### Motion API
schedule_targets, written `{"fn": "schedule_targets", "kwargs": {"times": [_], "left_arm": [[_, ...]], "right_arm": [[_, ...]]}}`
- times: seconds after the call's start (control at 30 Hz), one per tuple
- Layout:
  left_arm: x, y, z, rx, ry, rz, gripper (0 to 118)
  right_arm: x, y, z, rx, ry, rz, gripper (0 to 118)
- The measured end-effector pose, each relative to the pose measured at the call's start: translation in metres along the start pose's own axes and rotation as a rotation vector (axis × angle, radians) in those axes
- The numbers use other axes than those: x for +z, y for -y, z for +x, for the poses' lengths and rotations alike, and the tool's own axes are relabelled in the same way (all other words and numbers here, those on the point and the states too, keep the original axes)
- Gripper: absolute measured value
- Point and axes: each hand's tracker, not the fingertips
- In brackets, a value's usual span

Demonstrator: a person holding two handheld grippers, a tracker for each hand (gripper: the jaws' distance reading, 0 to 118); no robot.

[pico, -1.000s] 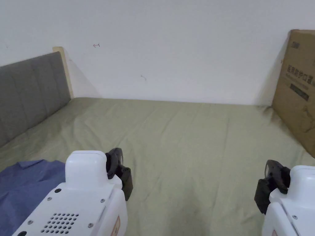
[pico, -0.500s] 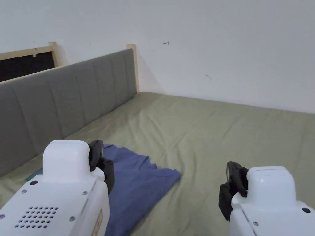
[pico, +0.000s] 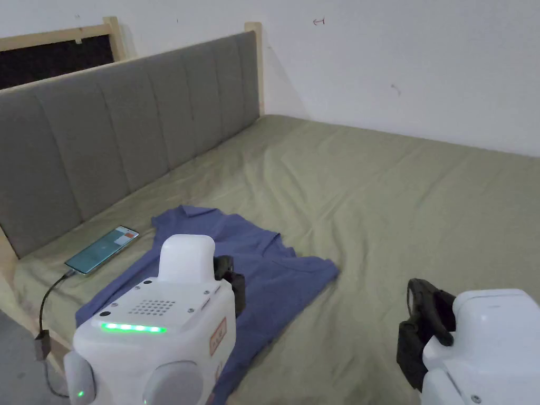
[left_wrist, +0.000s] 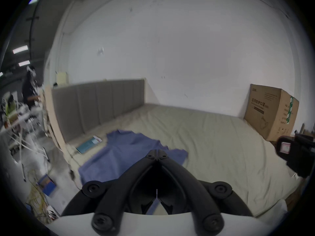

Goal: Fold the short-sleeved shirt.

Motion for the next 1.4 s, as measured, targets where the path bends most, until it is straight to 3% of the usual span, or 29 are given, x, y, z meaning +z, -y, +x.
{"fn": "schedule_targets", "kwargs": {"times": [0.2, 0.23, 0.27, 0.33, 0.37, 0.4, 0.5, 0.7, 0.83, 0.9, 1.0, 1.13, 1.23, 1.4], "left_arm": [[-0.101, 0.041, -0.027, 0.076, -0.007, -0.353, 1], [-0.109, 0.047, -0.028, 0.078, -0.02, -0.377, 17], [-0.114, 0.052, -0.028, 0.08, -0.039, -0.37, 40], [-0.121, 0.061, -0.031, 0.055, -0.043, -0.393, 102], [-0.122, 0.061, -0.029, 0.041, -0.047, -0.396, 114], [-0.121, 0.062, -0.027, 0.026, -0.047, -0.382, 117], [-0.125, 0.064, -0.027, -0.008, -0.053, -0.387, 117], [-0.161, 0.091, -0.029, -0.053, -0.095, -0.592, 113], [-0.158, 0.082, -0.023, -0.046, -0.142, -0.57, 110], [-0.156, 0.079, -0.025, -0.034, -0.124, -0.562, 97], [-0.151, 0.078, -0.027, -0.036, -0.104, -0.534, 68], [-0.148, 0.074, -0.048, 0.108, -0.148, -0.495, 2], [-0.146, 0.068, -0.065, 0.221, -0.081, -0.52, 2], [-0.13, 0.049, -0.05, 0.143, -0.103, -0.501, 2]], "right_arm": [[-0.025, 0.018, 0.014, -0.017, 0.025, -0.094, 0], [-0.029, 0.021, 0.015, -0.027, 0.028, -0.109, 0], [-0.032, 0.023, 0.018, -0.035, 0.029, -0.121, 0], [-0.037, 0.027, 0.021, -0.04, 0.026, -0.142, 0], [-0.038, 0.028, 0.021, -0.038, 0.03, -0.149, 0], [-0.039, 0.03, 0.022, -0.035, 0.034, -0.158, 0], [-0.042, 0.033, 0.024, -0.033, 0.037, -0.177, 0], [-0.043, 0.037, 0.024, -0.045, 0.016, -0.199, 0], [-0.046, 0.04, 0.024, -0.042, 0.01, -0.215, 0], [-0.047, 0.042, 0.024, -0.05, 0.012, -0.224, 0], [-0.048, 0.044, 0.027, -0.073, 0.007, -0.234, 0], [-0.044, 0.044, 0.03, -0.072, 0.014, -0.236, 0], [-0.039, 0.041, 0.034, -0.079, 0.022, -0.226, 0], [-0.031, 0.034, 0.044, -0.102, 0.044, -0.204, 0]]}}
